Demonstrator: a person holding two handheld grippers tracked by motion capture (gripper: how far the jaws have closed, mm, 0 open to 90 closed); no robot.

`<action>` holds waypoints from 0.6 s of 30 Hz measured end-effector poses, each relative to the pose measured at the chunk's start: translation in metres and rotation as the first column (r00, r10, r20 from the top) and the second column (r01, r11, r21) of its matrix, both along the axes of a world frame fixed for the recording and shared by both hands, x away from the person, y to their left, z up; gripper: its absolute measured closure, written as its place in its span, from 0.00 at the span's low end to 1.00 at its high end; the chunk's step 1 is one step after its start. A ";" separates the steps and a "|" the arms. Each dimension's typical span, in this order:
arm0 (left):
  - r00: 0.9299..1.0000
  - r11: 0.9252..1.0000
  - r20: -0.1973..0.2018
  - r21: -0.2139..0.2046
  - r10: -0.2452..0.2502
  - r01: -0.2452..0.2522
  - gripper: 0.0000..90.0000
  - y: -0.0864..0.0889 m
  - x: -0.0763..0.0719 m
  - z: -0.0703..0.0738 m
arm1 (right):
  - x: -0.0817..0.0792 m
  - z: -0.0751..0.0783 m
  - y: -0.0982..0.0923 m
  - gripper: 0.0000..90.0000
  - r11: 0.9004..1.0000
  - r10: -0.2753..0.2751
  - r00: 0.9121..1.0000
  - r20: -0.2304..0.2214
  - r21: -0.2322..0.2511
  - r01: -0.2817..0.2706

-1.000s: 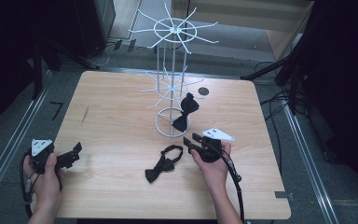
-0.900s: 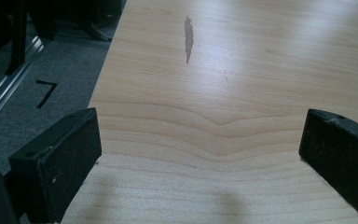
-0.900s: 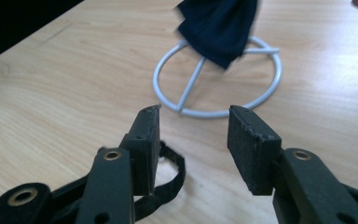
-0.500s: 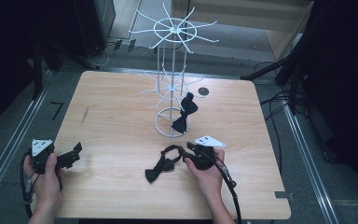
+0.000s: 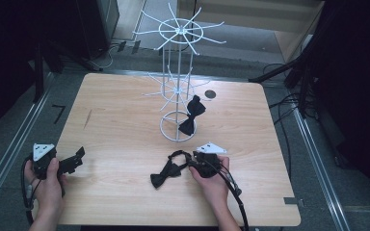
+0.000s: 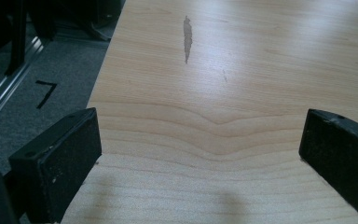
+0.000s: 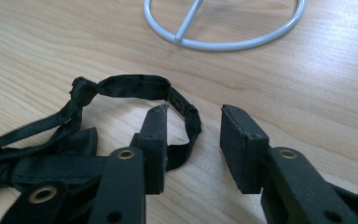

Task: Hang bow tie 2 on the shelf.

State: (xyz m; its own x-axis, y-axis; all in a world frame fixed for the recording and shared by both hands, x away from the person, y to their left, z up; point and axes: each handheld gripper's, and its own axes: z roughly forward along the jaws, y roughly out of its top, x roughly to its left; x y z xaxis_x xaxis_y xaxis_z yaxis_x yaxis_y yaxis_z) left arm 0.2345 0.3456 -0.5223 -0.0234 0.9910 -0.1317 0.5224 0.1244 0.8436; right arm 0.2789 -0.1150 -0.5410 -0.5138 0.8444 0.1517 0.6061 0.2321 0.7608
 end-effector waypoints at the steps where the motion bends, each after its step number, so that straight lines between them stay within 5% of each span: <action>1: 1.000 1.000 0.002 -0.001 0.001 -0.001 0.00 0.000 0.000 0.000 | 0.000 -0.001 0.000 0.74 1.000 0.000 1.000 -0.002 -0.006 0.000; 10: 1.000 1.000 0.000 0.002 0.002 -0.002 0.00 0.000 0.000 0.000 | -0.003 -0.001 -0.001 0.98 0.998 0.035 0.999 0.020 -0.049 -0.034; 14: 1.000 1.000 0.000 0.002 -0.002 0.002 0.00 -0.001 0.000 0.000 | -0.004 -0.001 -0.002 1.00 0.998 0.045 0.999 0.012 -0.038 -0.045; 18: 1.000 1.000 -0.003 0.001 0.001 -0.001 0.00 0.000 0.000 0.000 | -0.009 0.002 -0.002 1.00 0.999 0.045 0.996 0.072 -0.026 -0.043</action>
State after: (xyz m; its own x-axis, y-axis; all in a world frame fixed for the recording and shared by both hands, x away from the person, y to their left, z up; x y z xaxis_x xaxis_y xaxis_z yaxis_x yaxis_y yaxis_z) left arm 0.2345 0.3453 -0.5224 -0.0247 0.9911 -0.1310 0.5245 0.1244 0.8423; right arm 0.2704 -0.1175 -0.5388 -0.5593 0.8238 0.0918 0.5380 0.2765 0.7963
